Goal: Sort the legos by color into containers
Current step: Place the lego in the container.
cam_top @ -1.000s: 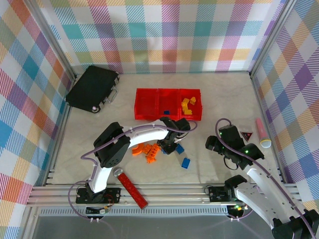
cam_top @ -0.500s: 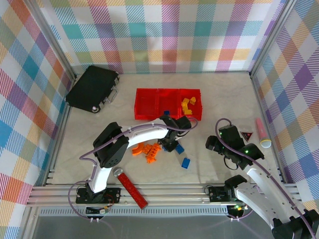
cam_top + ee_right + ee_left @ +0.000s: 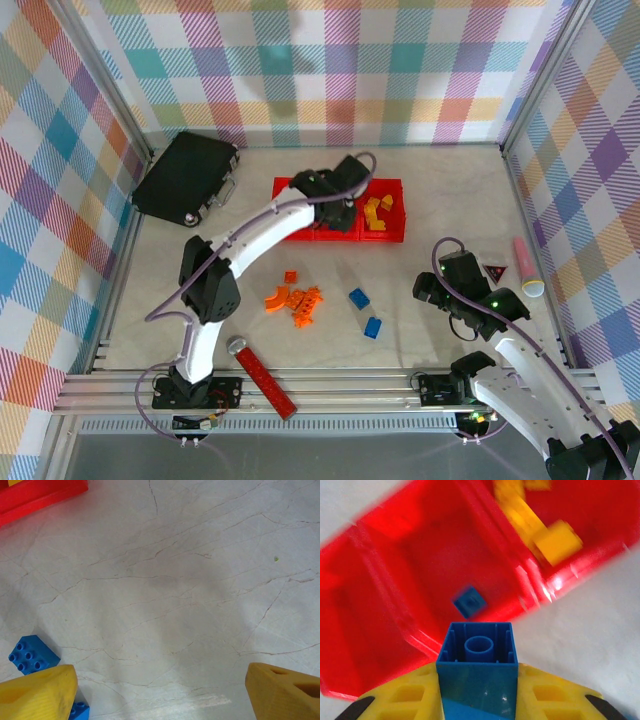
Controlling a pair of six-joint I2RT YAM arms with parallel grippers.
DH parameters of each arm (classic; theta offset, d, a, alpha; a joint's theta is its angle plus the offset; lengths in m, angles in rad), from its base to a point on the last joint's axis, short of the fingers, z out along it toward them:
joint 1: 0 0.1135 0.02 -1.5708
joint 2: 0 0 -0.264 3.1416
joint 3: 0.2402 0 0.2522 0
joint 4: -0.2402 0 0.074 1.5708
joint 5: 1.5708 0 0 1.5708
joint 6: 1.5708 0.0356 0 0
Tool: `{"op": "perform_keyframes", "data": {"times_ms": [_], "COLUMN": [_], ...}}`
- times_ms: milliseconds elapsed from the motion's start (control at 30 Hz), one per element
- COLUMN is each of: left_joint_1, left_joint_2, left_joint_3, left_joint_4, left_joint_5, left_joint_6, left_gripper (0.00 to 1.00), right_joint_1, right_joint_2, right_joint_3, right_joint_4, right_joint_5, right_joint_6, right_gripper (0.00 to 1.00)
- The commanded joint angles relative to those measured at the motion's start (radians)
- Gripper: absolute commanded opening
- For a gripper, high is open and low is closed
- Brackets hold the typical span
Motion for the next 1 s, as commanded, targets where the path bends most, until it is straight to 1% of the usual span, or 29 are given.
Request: {"op": "perform_keyframes", "data": {"times_ms": [0,67,133,200,300,433,600,767,867,967], "left_joint_1": [0.058,0.079,0.094,0.105,0.124,0.125,0.125,0.125,0.125,0.126], "left_joint_2": [0.111,0.17,0.214,0.242,0.288,0.31,0.313,0.307,0.292,0.258], "left_joint_3": [0.137,0.216,0.259,0.277,0.309,0.306,0.281,0.277,0.276,0.278], "left_joint_4": [-0.051,-0.054,-0.037,-0.005,0.006,0.031,0.066,0.078,0.086,0.086], "left_joint_5": [-0.013,-0.009,0.002,0.012,0.061,0.101,0.123,0.106,0.1,0.104], "left_joint_6": [-0.019,-0.033,-0.031,-0.025,-0.034,-0.044,-0.063,-0.069,-0.06,-0.054], "left_gripper": [0.26,0.26,0.27,0.28,0.28,0.29,0.38,0.47,0.53,0.57], "right_joint_1": [-0.007,-0.007,-0.007,-0.007,-0.007,-0.007,-0.007,-0.007,-0.007,-0.007], "right_joint_2": [-0.001,-0.003,-0.008,-0.012,-0.021,-0.024,-0.018,-0.019,-0.027,-0.034], "right_joint_3": [0.0,0.002,0.005,0.01,0.009,0.003,0.006,0.006,0.008,0.011], "right_joint_4": [-0.005,-0.009,-0.015,-0.022,-0.027,-0.026,-0.026,-0.028,-0.029,-0.033], "right_joint_5": [0.008,0.004,0.004,-0.002,-0.008,-0.008,-0.012,-0.008,-0.004,0.002], "right_joint_6": [0.0,0.003,0.007,0.011,0.014,0.022,0.02,0.02,0.02,0.021], "right_gripper": [0.88,0.88,0.87,0.88,0.88,0.87,0.88,0.88,0.88,0.88]}}
